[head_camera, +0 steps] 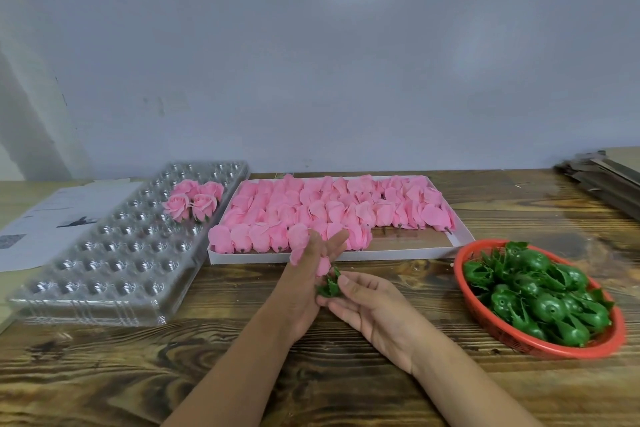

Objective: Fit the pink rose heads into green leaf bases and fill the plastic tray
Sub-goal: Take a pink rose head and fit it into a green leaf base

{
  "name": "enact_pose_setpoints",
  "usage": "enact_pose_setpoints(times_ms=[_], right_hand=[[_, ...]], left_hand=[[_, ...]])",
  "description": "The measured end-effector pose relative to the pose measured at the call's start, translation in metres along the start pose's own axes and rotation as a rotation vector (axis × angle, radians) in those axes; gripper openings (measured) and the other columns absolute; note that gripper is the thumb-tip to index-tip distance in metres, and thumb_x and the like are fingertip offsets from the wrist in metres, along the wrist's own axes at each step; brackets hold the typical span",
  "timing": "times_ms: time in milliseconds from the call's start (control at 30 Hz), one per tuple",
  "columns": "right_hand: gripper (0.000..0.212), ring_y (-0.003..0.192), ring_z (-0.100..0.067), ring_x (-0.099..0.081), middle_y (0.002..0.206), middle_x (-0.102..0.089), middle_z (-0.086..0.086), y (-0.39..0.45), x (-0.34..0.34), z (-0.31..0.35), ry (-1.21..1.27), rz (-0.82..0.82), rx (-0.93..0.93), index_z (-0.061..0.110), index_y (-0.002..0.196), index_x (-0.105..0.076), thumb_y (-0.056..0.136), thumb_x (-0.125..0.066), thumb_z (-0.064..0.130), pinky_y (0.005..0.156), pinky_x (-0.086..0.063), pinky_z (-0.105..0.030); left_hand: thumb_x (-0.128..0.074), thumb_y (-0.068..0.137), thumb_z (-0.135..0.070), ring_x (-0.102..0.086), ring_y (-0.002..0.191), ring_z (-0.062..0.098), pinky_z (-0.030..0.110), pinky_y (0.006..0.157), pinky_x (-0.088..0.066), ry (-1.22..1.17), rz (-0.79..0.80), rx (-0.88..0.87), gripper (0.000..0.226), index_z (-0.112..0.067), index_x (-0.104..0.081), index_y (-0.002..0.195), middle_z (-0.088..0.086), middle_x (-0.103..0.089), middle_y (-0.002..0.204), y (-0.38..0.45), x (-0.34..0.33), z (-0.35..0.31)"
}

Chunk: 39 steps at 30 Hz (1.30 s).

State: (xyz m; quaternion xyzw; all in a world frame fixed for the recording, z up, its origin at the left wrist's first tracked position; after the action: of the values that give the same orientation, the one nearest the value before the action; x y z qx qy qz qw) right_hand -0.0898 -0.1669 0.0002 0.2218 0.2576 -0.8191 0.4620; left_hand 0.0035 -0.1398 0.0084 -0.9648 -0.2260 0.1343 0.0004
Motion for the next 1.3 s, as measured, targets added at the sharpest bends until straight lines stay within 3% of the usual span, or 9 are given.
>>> enact_pose_setpoints(times_ms=[100,167,267,400,600,700,867,1167,1300], right_hand=[[0.037,0.106,-0.032,-0.070,0.114,-0.071,-0.023,0.000,0.003,0.001,0.015,-0.016,0.016,-0.005,0.118,-0.064,0.086,-0.066,0.013,0.077,-0.059,-0.023],[0.039,0.106,-0.034,-0.070,0.113,-0.071,-0.024,0.001,0.004,0.003,0.023,-0.031,0.033,-0.006,0.117,-0.064,0.083,-0.067,0.013,0.077,-0.060,-0.023],[0.039,0.106,-0.035,-0.070,0.112,-0.071,-0.024,0.001,0.006,0.005,0.029,-0.046,0.057,-0.006,0.115,-0.066,0.080,-0.068,0.013,0.076,-0.060,-0.023],[0.039,0.106,-0.035,-0.069,0.113,-0.070,-0.025,0.002,0.006,0.005,0.032,-0.041,0.068,-0.005,0.114,-0.067,0.080,-0.069,0.012,0.075,-0.059,-0.023],[0.037,0.106,-0.033,-0.070,0.112,-0.071,-0.024,0.001,0.004,0.008,-0.009,-0.024,0.095,-0.001,0.115,-0.070,0.081,-0.070,0.014,0.076,-0.059,-0.023],[0.039,0.105,-0.033,-0.070,0.111,-0.072,-0.023,0.002,0.007,0.008,-0.018,-0.051,0.102,-0.001,0.114,-0.070,0.080,-0.070,0.016,0.076,-0.058,-0.023],[0.035,0.105,-0.034,-0.070,0.110,-0.071,-0.024,0.002,0.009,0.007,0.017,-0.065,0.098,-0.002,0.110,-0.071,0.079,-0.070,0.014,0.074,-0.059,-0.023],[0.033,0.103,-0.035,-0.071,0.111,-0.071,-0.024,0.001,0.005,0.005,0.040,-0.022,0.058,-0.004,0.110,-0.068,0.082,-0.066,0.012,0.069,-0.059,-0.023],[0.033,0.102,-0.037,-0.071,0.112,-0.070,-0.026,0.001,0.009,0.005,0.100,-0.021,0.048,-0.005,0.113,-0.066,0.082,-0.064,0.007,0.069,-0.060,-0.024]], left_hand=[[-0.057,0.071,-0.090,-0.049,0.134,-0.005,0.029,0.111,-0.038,0.025,0.033,-0.031,0.070,-0.042,-0.073,0.120,-0.021,-0.062,0.138,-0.001,-0.006,-0.001],[-0.053,0.076,-0.088,-0.046,0.136,-0.004,0.029,0.113,-0.035,0.060,0.044,-0.029,0.070,-0.043,-0.069,0.127,-0.022,-0.061,0.139,-0.002,-0.009,-0.001],[-0.040,0.094,-0.075,-0.041,0.138,-0.002,0.026,0.108,-0.038,0.123,0.031,-0.006,0.055,-0.045,-0.066,0.131,-0.026,-0.062,0.136,-0.004,-0.009,-0.002],[-0.034,0.096,-0.070,-0.041,0.134,-0.010,0.016,0.093,-0.046,0.153,0.042,-0.001,0.053,-0.047,-0.062,0.134,-0.027,-0.058,0.136,-0.005,-0.011,-0.003],[-0.033,0.098,-0.071,-0.035,0.139,-0.002,0.024,0.100,-0.043,0.155,0.046,-0.014,0.050,-0.051,-0.057,0.137,-0.016,-0.047,0.146,-0.004,-0.009,-0.004],[-0.043,0.084,-0.082,-0.032,0.142,0.002,0.034,0.109,-0.037,0.154,0.080,-0.036,0.062,-0.052,-0.057,0.137,-0.014,-0.045,0.148,-0.004,-0.014,-0.005],[-0.055,0.065,-0.094,-0.031,0.141,0.004,0.036,0.108,-0.035,0.137,0.111,-0.040,0.083,-0.053,-0.056,0.137,-0.014,-0.045,0.147,-0.007,-0.019,-0.006],[-0.060,0.055,-0.095,-0.035,0.144,0.012,0.044,0.117,-0.036,0.112,0.077,-0.041,0.090,-0.052,-0.059,0.135,-0.012,-0.050,0.144,-0.011,-0.019,-0.010],[-0.065,0.054,-0.093,-0.035,0.144,0.010,0.037,0.110,-0.042,0.117,0.077,-0.052,0.092,-0.049,-0.059,0.135,-0.010,-0.046,0.152,-0.014,-0.024,-0.013]])
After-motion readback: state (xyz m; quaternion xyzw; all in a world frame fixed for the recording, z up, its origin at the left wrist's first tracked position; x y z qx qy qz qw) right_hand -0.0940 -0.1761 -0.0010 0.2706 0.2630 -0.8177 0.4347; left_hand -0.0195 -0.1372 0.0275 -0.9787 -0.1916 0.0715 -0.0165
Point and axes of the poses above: each hand's wrist, its own y-axis towards the middle knuckle, its own x-axis out of the back of the hand, z = x × y, the point moved 9 cm from there along y, towards the middle knuckle
